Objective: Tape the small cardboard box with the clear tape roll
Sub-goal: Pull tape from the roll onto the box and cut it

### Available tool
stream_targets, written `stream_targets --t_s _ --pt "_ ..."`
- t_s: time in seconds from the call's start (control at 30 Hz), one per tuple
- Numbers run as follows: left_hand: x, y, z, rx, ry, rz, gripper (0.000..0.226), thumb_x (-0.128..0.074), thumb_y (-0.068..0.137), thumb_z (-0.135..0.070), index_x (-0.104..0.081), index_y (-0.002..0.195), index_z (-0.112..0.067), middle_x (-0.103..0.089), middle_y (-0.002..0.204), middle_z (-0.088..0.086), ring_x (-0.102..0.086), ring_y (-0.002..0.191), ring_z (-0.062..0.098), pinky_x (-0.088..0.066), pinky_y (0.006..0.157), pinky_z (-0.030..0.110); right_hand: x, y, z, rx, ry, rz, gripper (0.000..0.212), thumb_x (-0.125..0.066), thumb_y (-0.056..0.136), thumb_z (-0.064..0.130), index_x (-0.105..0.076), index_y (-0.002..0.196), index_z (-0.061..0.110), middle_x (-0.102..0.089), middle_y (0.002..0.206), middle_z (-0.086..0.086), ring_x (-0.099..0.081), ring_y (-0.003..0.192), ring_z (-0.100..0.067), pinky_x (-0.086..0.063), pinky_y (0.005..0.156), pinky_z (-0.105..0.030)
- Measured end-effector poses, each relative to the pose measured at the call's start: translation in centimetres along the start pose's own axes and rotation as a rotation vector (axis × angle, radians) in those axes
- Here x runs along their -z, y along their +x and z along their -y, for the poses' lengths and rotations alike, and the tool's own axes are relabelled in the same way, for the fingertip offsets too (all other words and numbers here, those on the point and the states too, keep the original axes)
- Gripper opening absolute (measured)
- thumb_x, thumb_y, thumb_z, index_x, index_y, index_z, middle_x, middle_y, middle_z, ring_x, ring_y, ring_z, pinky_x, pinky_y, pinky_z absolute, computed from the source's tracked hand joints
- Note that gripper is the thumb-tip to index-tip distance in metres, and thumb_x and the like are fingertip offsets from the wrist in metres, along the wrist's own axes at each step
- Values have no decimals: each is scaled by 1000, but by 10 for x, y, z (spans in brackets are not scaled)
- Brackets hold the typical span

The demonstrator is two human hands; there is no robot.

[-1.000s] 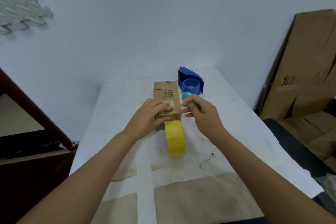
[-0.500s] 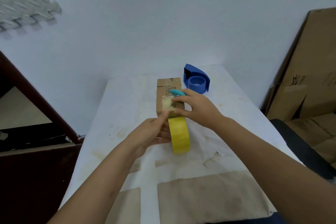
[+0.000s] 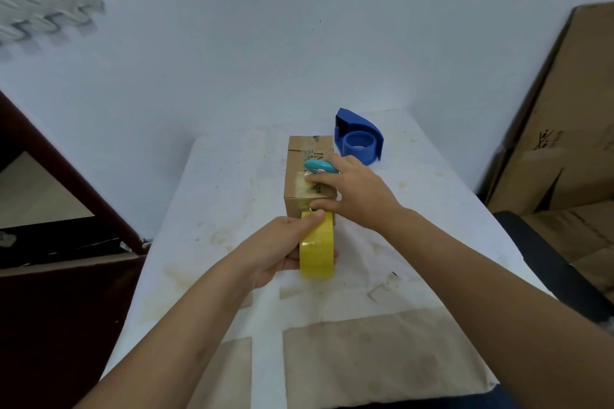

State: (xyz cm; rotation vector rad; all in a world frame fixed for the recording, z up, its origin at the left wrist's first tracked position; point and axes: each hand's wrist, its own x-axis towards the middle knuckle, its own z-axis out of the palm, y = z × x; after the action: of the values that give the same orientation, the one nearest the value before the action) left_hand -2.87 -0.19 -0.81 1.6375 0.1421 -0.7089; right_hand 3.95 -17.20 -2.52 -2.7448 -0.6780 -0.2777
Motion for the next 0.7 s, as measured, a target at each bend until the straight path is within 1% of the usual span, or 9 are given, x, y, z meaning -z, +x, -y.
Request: stream_targets --t_s 0.2,0.33,0.37,0.43,0.5,0.6,0.7 --pt "-4 -4 2 10 -31 -10 48 -54 94 -47 -64 116 -6 -78 97 14 -76 89 25 -61 79 35 -8 -4 4 -21 6 -48 53 -61 87 49 -55 135 29 -49 135 -4 -47 111 -23 -43 92 -33" --pt "-3 -7 1 33 -62 -16 36 -55 94 -44 -66 105 -12 -79 90 14 -77 80 23 -62 66 30 -10 -4 4 -22 6 -56 54 -60 87 49 -55 136 28 -48 137 -4 -47 111 -23 -42 94 -33" --pt "-2 -7 -1 40 -71 -13 34 -56 94 -43 -66 104 -12 -79 90 14 -77 79 23 -62 65 30 -9 -4 4 -20 -5 -56 53 -60 87 50 -55 136 28 -48 137 -4 -47 111 -23 -42 94 -33" --pt "-3 -8 -3 62 -69 -2 37 -56 95 -42 -65 107 -9 -78 92 17 -77 79 24 -63 67 33 -10 -3 4 -21 -14 -60 53 -60 87 49 -55 136 28 -49 135 -4 -47 111 -23 -43 94 -34" --pt "-3 -9 -3 103 -76 14 40 -57 94 -41 -63 112 -5 -77 96 20 -76 81 27 -63 73 37 -10 -3 5 -28 -14 -59 53 -60 88 49 -54 136 28 -49 136 -4 -47 111 -24 -43 94 -35" --pt "0 -11 -4 154 -91 33 41 -59 93 -39 -63 115 -5 -75 103 22 -74 91 31 -59 84 43 -9 -3 5 -33 -6 -57 53 -60 87 48 -54 136 27 -49 136 -4 -47 111 -24 -43 95 -35" --pt "3 -7 -6 169 -65 23 42 -60 92 -40 -62 118 -7 -74 108 20 -72 98 33 -57 88 46 -9 -4 6 -32 -2 -69 52 -62 87 46 -56 134 25 -51 134 -5 -47 111 -25 -42 94 -35"
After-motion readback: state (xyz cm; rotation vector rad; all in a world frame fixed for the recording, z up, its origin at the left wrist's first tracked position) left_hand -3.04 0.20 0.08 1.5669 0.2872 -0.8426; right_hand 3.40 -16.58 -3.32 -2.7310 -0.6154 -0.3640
